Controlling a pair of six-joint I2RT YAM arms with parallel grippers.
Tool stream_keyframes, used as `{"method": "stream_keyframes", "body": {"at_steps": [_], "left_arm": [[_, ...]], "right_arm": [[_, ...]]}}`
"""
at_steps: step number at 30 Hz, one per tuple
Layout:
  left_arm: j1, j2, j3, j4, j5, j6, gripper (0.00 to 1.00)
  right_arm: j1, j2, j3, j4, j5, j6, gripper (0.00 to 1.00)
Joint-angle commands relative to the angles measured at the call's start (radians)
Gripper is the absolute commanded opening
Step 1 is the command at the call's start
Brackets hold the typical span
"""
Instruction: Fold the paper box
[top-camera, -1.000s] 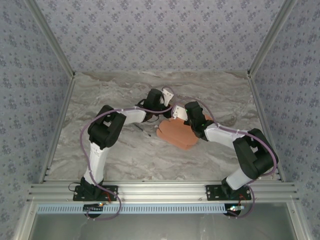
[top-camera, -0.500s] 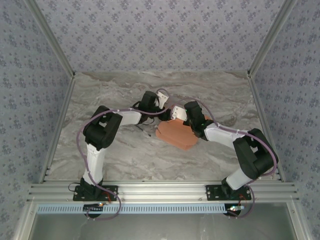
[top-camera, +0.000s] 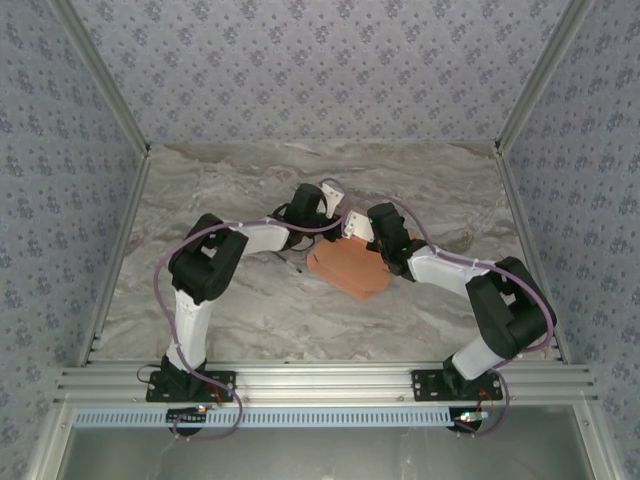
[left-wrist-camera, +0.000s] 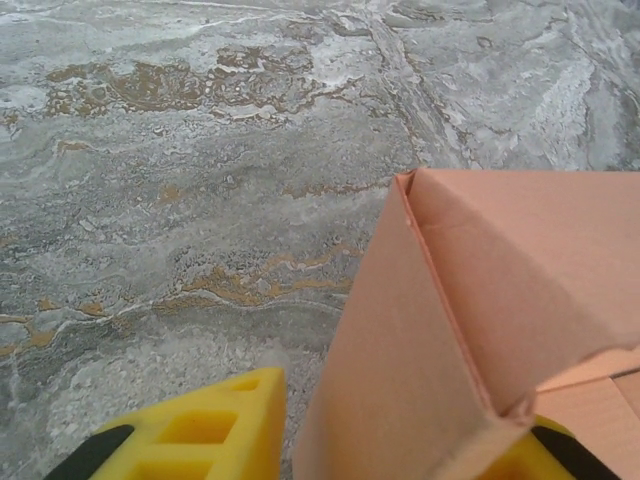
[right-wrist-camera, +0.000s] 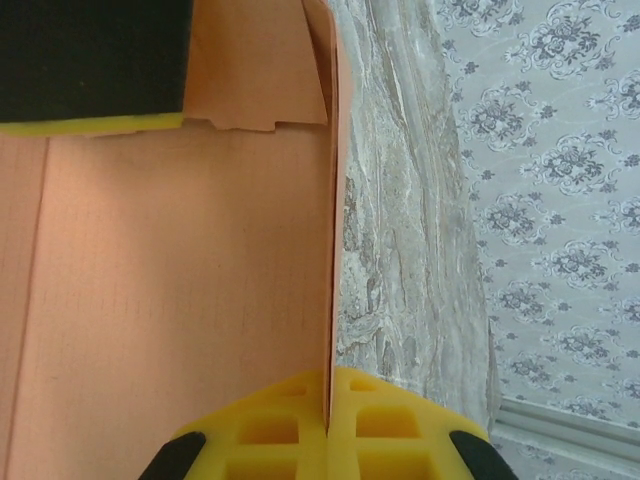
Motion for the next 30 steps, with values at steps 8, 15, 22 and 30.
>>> {"method": "stream_keyframes", "body": {"at_steps": [8, 15, 22, 30], "left_arm": [[0.009, -0.027, 0.017, -0.048, -0.342, -0.153, 0.21], [-0.011, -0.015, 0.049, -0.087, -0.443, -0.186, 0.16], [-0.013, -0.014, 0.071, -0.113, -0.496, -0.256, 0.11], [-0.015, -0.006, 0.092, -0.138, -0.549, -0.297, 0.1]], "right_arm": [[0.029, -0.032, 0.011, -0.081, 0.006, 0.027, 0.0], [0.039, -0.034, 0.01, -0.09, 0.002, 0.042, 0.0], [0.054, -0.031, 0.011, -0.095, -0.003, 0.058, 0.0], [0.067, -0.043, 0.008, -0.109, -0.022, 0.067, 0.0]]}}
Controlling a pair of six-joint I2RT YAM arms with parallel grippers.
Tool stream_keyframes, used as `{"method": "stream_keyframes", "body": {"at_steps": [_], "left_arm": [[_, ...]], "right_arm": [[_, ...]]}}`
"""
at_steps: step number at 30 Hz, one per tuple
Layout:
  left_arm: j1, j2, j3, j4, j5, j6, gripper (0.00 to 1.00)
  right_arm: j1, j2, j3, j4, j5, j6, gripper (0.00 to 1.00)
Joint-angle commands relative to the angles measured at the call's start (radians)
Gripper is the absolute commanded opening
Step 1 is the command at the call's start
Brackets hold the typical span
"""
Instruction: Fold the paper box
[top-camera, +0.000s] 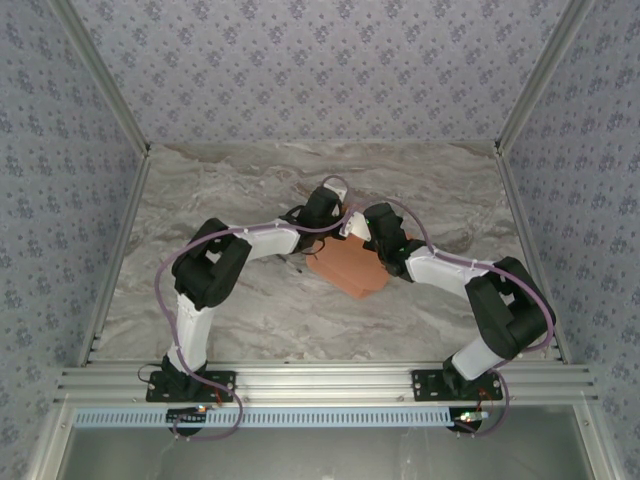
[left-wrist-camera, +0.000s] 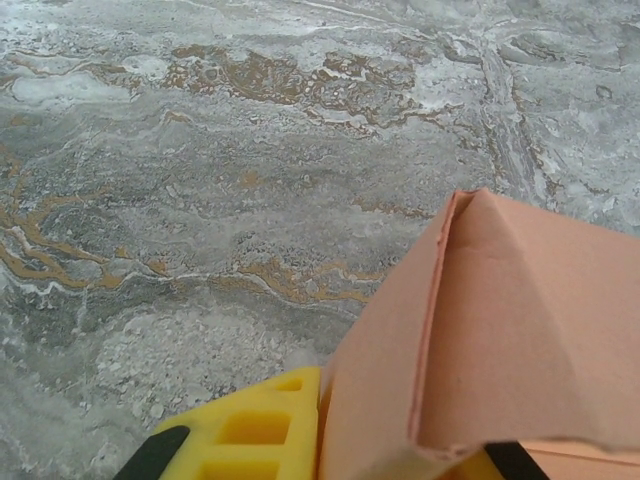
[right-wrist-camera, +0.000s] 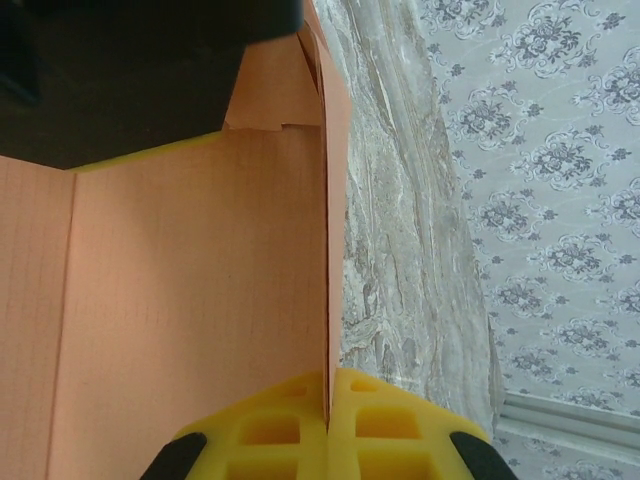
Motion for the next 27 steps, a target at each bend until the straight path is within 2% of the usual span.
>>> {"method": "stream_keyframes", "body": {"at_steps": [1, 4, 8, 18, 27], "left_arm": [[0.064, 0.012, 0.037, -0.011, -0.249, -0.1, 0.1], [0.068, 0.01, 0.011, 0.069, -0.177, -0.102, 0.11], [0.071, -0.004, -0.016, 0.15, -0.043, -0.034, 0.17], [0.114, -0.06, -0.094, 0.254, 0.109, 0.067, 0.4], [0.131, -0.082, -0.101, 0.278, 0.204, 0.118, 0.5]], "right_arm": [[0.042, -0.046, -0.004, -0.109, -0.048, 0.016, 0.0], [0.04, -0.049, -0.004, -0.113, -0.044, 0.016, 0.0], [0.026, -0.052, 0.001, -0.12, -0.031, 0.015, 0.0], [0.017, -0.055, 0.009, -0.134, -0.034, 0.018, 0.0], [0.013, -0.054, 0.014, -0.148, -0.036, 0.02, 0.0]]}}
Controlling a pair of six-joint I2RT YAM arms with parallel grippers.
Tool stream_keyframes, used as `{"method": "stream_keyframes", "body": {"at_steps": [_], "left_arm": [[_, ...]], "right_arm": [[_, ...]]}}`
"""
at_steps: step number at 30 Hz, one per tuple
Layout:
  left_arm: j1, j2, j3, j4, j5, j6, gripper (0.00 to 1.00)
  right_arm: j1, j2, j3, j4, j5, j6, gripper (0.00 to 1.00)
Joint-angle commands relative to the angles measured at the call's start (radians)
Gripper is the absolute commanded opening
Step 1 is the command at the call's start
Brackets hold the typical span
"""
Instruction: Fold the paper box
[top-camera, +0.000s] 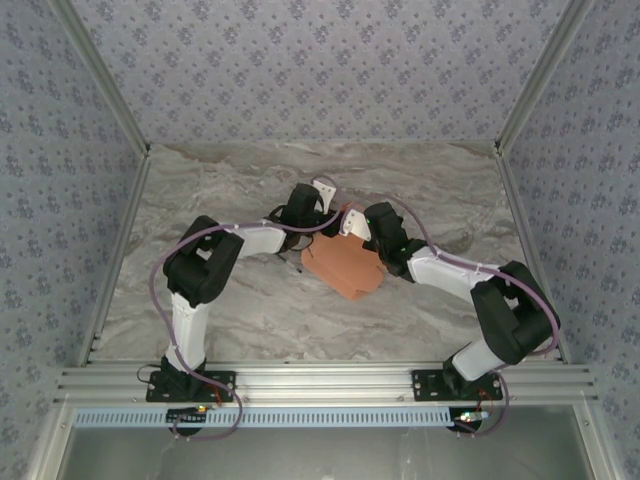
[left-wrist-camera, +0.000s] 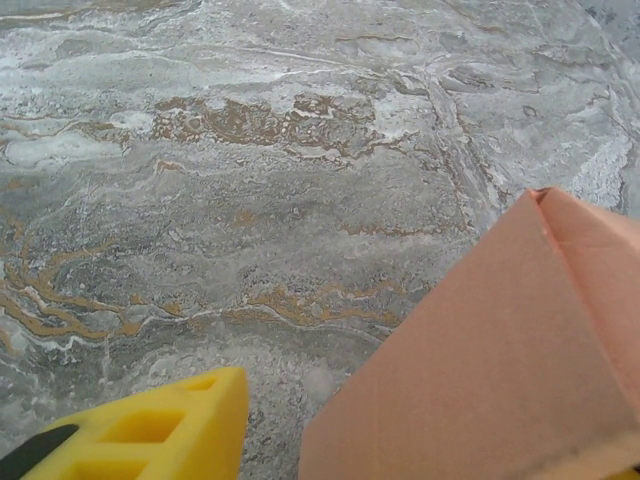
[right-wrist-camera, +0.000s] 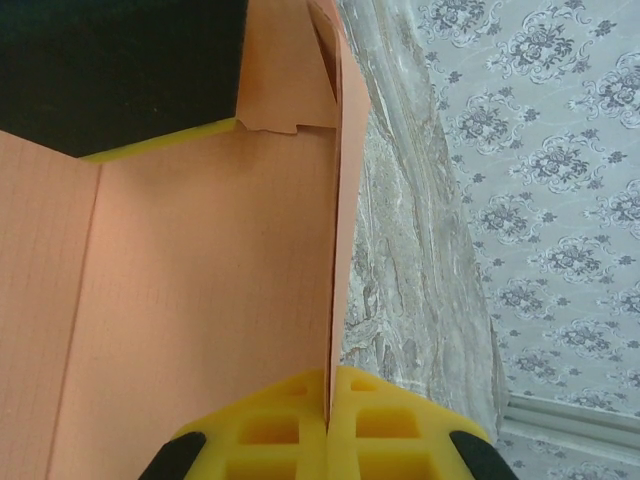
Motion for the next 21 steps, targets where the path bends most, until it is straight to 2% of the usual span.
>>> {"method": "stream_keyframes", "body": {"at_steps": [1, 21], "left_arm": [[0.043, -0.058, 0.005, 0.08, -0.012, 0.021, 0.51], [0.063, -0.06, 0.002, 0.14, 0.137, 0.043, 0.64]], "right_arm": [[0.007, -0.022, 0.009, -0.108, -0.027, 0.002, 0.0], [0.004, -0.013, 0.015, -0.123, -0.029, 0.01, 0.0]]}}
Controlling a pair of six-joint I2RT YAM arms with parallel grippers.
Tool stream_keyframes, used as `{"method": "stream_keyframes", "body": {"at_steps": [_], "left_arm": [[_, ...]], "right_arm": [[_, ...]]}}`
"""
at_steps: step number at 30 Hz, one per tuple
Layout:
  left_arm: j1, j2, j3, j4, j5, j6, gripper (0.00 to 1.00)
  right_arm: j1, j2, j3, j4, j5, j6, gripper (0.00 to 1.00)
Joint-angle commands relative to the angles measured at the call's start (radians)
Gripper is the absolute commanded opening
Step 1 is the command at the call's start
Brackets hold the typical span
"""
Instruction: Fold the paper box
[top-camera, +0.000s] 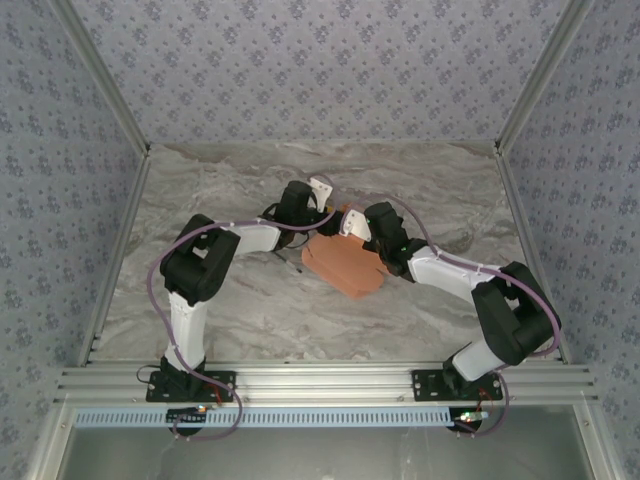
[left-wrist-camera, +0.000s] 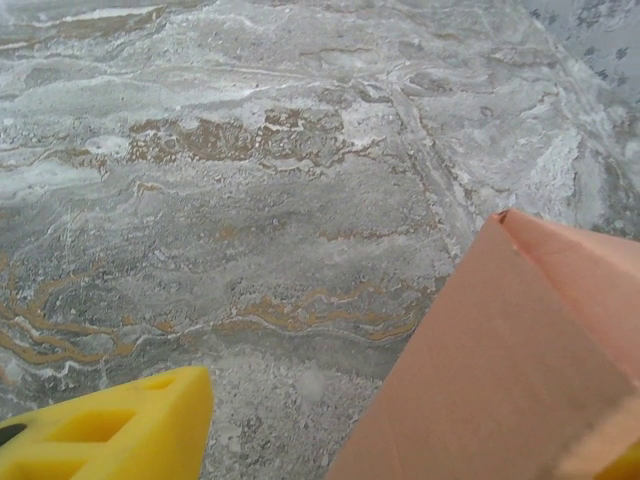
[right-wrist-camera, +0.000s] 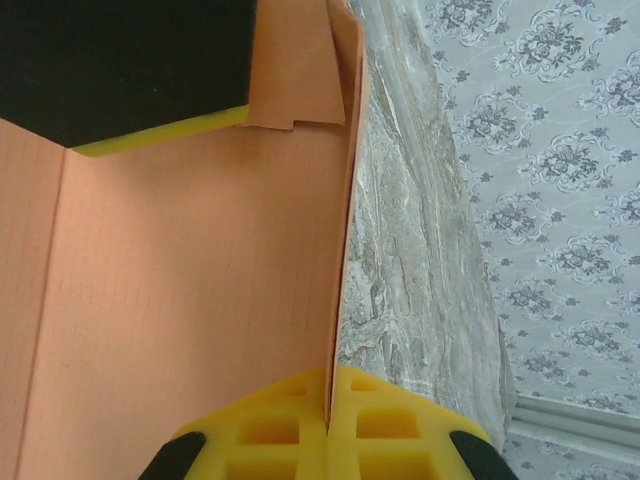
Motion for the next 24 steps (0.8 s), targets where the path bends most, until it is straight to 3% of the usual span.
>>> {"method": "stream_keyframes", "body": {"at_steps": [1, 8, 24], "left_arm": [[0.027, -0.057, 0.018, 0.095, 0.014, -0.005, 0.63], [0.028, -0.046, 0.039, 0.077, 0.01, 0.005, 0.52], [-0.037, -0.031, 0.076, 0.026, -0.262, 0.039, 0.31]], "right_arm": [[0.005, -0.007, 0.011, -0.1, -0.017, -0.001, 0.0], [0.007, -0.002, 0.015, -0.104, -0.022, 0.004, 0.0], [0.018, -0.008, 0.036, -0.172, -0.08, 0.041, 0.0]]}}
